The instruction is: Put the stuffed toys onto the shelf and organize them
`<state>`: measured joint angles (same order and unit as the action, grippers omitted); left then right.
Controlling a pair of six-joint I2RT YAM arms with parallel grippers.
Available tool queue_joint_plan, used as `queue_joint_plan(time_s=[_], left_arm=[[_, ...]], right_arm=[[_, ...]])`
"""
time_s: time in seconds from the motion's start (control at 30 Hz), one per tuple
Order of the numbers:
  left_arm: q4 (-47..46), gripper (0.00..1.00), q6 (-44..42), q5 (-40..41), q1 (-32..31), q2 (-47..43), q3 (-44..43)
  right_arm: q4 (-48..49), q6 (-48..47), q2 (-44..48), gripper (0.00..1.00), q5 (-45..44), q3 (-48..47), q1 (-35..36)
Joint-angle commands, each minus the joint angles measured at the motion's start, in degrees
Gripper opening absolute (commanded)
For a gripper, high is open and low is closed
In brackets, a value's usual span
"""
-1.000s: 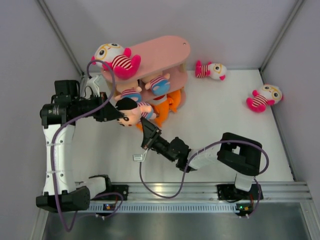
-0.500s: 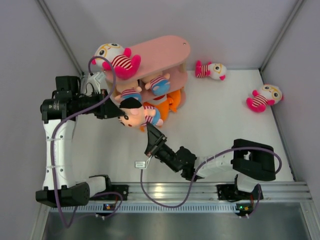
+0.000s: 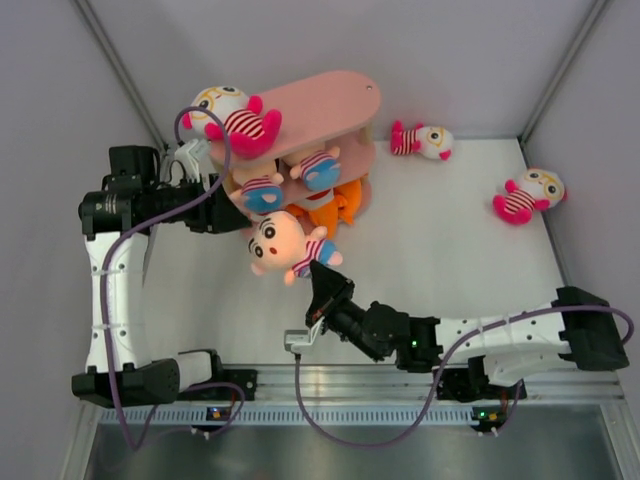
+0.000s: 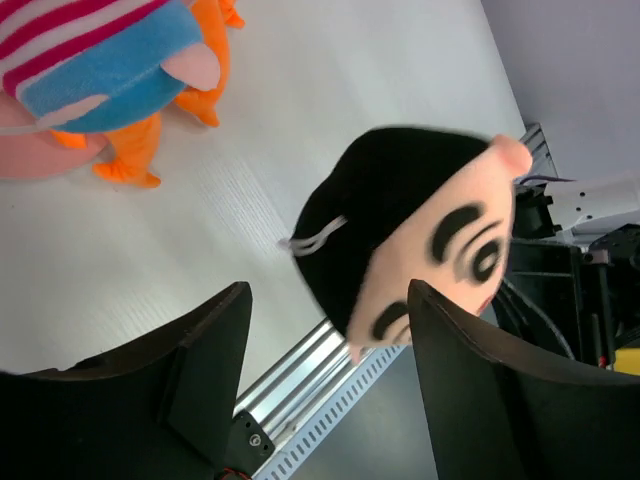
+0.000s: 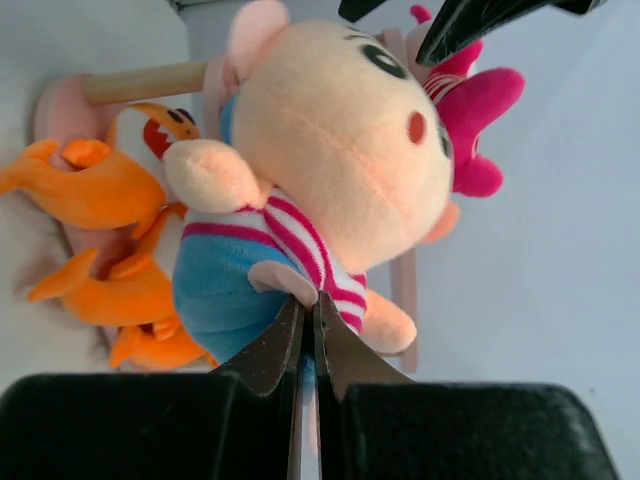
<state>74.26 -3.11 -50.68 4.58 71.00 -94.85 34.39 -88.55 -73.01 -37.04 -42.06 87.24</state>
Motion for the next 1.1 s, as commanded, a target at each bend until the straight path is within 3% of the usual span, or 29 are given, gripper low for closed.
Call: queue_joint_plan(time_s=[0.0,0.17,0.4,0.77,0.87,0.9,1.07], left_arm=[[-2.5,0.71,-1.8,1.2,0.4,-0.3,-2.1],[-2.5,0.76,-3.7,1.7,0.3,-1.7,-2.9],[-2.4,0.77,-7.0,12.9,0.3,-6.3,1.8],[-2.5,0.80,-10.0,24.1,0.3,-12.2,8.7],[-2.5,0.80,-10.7,24.5,0.3,-13.3,9.9],[-2.5,0.80,-10.6,24.4,0.4,-13.4,10.4],[-2.5,0.80,-10.1,23.3,0.3,-13.8,10.5]], right_arm=[[-15.1,19.2,4.9,0.00,-3.4,-3.2,0.6],[-23.8,28.5,7.5,0.00,-4.0,-3.2,0.6],[-36.0,41.9,14.4,0.00,-5.0,-3.0,-0.9],[-42.3,59.5,32.4,0.00,-13.0,-5.1,-4.3],[-46.2,65.9,33.0,0.00,-3.2,-9.0,-14.0],[-47.6,68.3,32.2,0.00,-0.9,-10.6,-21.2],[-51.9,68.0,21.5,0.00,6.2,-19.5,-36.6]])
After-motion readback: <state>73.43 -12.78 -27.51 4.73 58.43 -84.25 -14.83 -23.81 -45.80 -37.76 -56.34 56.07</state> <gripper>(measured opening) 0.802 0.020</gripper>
